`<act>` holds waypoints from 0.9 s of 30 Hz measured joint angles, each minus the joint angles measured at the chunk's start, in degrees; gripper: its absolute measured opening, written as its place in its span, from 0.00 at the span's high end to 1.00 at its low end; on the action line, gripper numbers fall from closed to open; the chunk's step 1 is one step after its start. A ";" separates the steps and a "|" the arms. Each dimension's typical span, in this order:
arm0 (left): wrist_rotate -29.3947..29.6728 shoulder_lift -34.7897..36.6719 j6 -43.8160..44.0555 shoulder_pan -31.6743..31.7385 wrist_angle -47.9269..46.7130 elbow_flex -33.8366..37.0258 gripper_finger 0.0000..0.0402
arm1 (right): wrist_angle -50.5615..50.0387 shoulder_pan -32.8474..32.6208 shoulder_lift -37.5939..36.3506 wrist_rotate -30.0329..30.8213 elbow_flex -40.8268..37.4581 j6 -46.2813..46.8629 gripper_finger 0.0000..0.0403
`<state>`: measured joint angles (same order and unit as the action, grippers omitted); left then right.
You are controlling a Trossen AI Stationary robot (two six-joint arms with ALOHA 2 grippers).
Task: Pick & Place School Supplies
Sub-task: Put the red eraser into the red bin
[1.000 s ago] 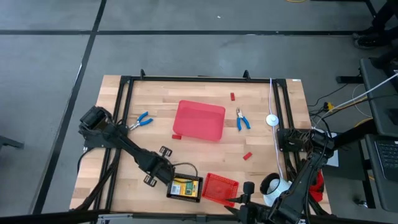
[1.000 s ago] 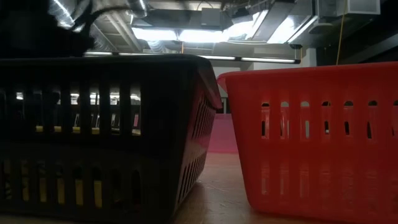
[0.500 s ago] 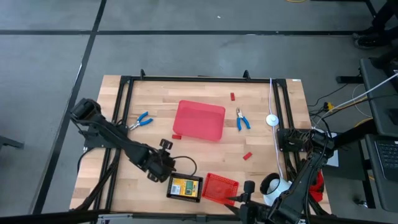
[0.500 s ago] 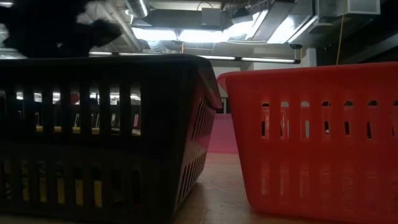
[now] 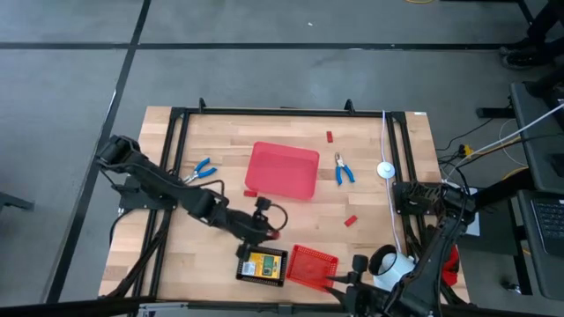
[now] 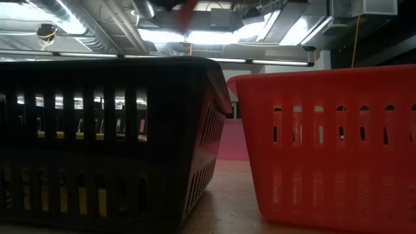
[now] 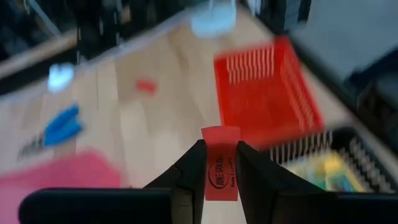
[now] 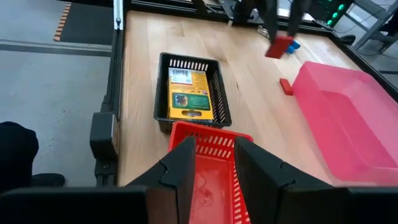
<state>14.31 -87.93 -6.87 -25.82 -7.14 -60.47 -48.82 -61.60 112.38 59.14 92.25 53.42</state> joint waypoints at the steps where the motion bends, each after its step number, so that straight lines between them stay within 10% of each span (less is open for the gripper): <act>1: -1.45 -0.69 -0.60 0.53 3.36 -0.01 0.83 | -0.27 -0.23 0.00 0.01 0.00 0.34 0.72; 14: -14.58 -14.88 -0.53 4.75 32.71 -0.07 0.83 | -1.90 -2.06 0.00 1.56 0.00 2.75 0.72; 27: -15.74 -25.45 3.22 4.08 36.20 -6.57 0.78 | -2.79 -2.56 0.00 1.94 0.00 3.76 0.72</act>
<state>-1.43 -113.37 -3.65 -21.74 29.07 -67.04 -51.61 -64.16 112.38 61.08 92.25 57.18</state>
